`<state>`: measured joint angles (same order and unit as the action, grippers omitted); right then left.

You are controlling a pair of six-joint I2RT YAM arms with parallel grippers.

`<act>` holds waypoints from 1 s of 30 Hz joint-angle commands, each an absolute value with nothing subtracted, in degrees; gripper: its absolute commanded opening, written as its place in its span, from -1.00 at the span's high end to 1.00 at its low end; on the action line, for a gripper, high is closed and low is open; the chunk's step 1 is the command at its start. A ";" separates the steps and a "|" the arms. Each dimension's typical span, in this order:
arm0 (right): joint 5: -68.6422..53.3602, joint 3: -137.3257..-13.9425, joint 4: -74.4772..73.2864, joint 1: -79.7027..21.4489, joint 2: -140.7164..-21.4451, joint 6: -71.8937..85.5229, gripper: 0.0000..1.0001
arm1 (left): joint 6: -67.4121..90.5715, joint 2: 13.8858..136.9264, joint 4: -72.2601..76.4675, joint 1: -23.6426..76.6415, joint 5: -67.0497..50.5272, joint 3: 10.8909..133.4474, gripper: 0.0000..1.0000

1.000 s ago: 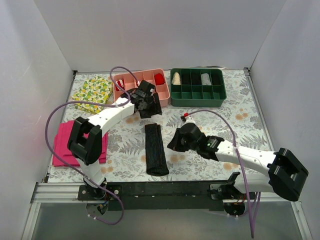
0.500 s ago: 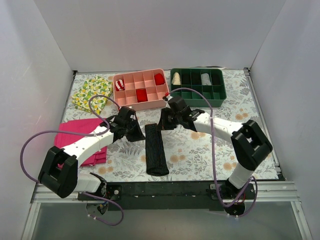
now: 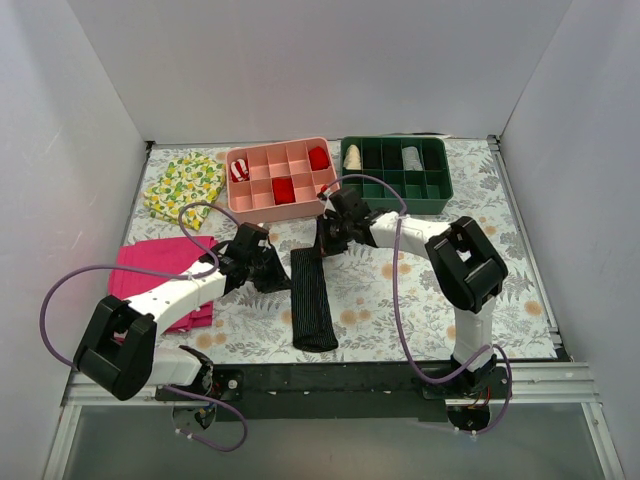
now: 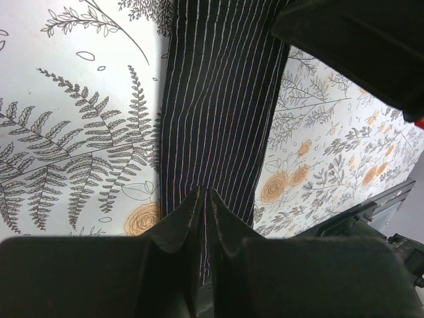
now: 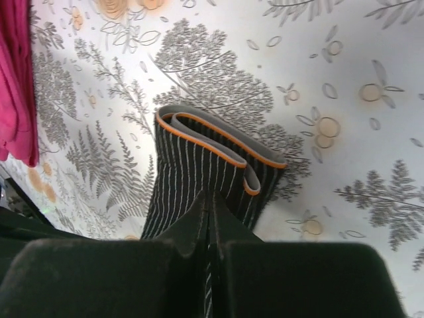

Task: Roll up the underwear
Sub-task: Fold the underwear at the center of the board.

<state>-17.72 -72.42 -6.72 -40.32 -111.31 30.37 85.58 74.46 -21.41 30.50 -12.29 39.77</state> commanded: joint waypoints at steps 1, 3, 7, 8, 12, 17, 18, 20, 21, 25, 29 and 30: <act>-19.51 -74.88 -7.20 -38.59 -112.93 27.42 0.97 | 85.52 74.00 -20.13 30.67 -12.40 39.11 0.89; -19.51 -74.88 -8.35 -38.50 -114.07 27.33 0.97 | 85.26 74.18 -20.21 30.67 -11.96 39.55 0.89; -19.77 -73.57 -7.82 -38.50 -114.96 27.69 0.97 | 84.73 74.71 -21.44 30.67 -10.29 40.87 0.90; -19.78 -73.04 -7.47 -38.50 -114.87 27.77 0.97 | 84.73 74.88 -21.53 30.67 -10.02 41.04 0.90; -20.65 -73.56 -6.95 -38.50 -114.61 27.33 0.97 | 83.85 75.76 -21.97 30.67 -8.62 43.06 0.89; -23.37 -73.48 -4.13 -38.50 -110.49 25.40 0.97 | 80.61 79.80 -23.55 30.15 -5.63 50.70 0.88; -23.73 -73.48 -3.96 -38.50 -108.65 25.31 0.97 | 80.16 81.98 -23.64 29.89 -5.19 52.02 0.87; -23.65 -72.43 -3.34 -38.50 -106.53 25.49 0.96 | 79.02 84.10 -23.56 28.74 -5.45 55.10 0.88; -23.64 -71.90 -3.08 -38.50 -104.44 25.84 0.95 | 78.49 84.98 -23.29 28.39 -6.32 55.80 0.88; -23.73 -67.33 -1.76 -38.50 -100.47 27.68 0.95 | 77.34 89.81 -20.66 27.07 -7.90 58.09 0.88; -24.78 -60.23 1.04 -38.93 -97.21 30.41 0.95 | 76.73 92.80 -19.60 26.72 -8.52 58.97 0.90; -24.79 -59.42 1.75 -39.11 -95.99 31.28 0.95 | 76.38 93.07 -18.82 26.63 -8.70 58.71 0.90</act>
<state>-23.29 -64.55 -1.80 -38.44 -98.98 28.42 78.50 91.94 -20.62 27.03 -7.75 57.43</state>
